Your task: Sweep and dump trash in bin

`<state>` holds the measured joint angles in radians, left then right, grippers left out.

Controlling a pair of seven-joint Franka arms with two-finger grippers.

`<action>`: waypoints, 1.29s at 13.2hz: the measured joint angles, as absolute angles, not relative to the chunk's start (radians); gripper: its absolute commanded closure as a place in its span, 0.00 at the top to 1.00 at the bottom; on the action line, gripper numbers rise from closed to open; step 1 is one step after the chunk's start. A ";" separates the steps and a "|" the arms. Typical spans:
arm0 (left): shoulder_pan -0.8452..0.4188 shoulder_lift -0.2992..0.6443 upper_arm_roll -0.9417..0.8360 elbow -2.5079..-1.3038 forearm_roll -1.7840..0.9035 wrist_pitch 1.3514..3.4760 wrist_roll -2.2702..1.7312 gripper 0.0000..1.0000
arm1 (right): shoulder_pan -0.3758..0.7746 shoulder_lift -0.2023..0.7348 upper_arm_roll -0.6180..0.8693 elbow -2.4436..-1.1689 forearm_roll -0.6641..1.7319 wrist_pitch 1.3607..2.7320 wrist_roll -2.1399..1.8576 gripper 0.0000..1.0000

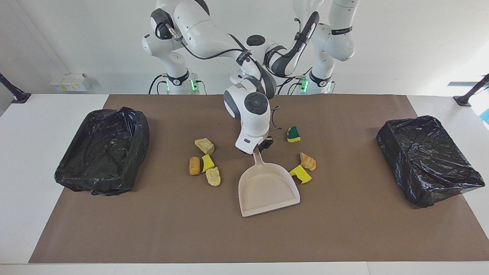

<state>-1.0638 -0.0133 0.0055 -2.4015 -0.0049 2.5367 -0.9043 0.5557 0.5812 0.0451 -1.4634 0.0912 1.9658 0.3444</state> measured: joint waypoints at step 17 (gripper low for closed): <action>-0.998 -0.072 0.029 -2.393 -0.003 2.384 -0.911 0.00 | 0.129 0.350 0.033 -1.466 0.094 1.627 -0.808 0.00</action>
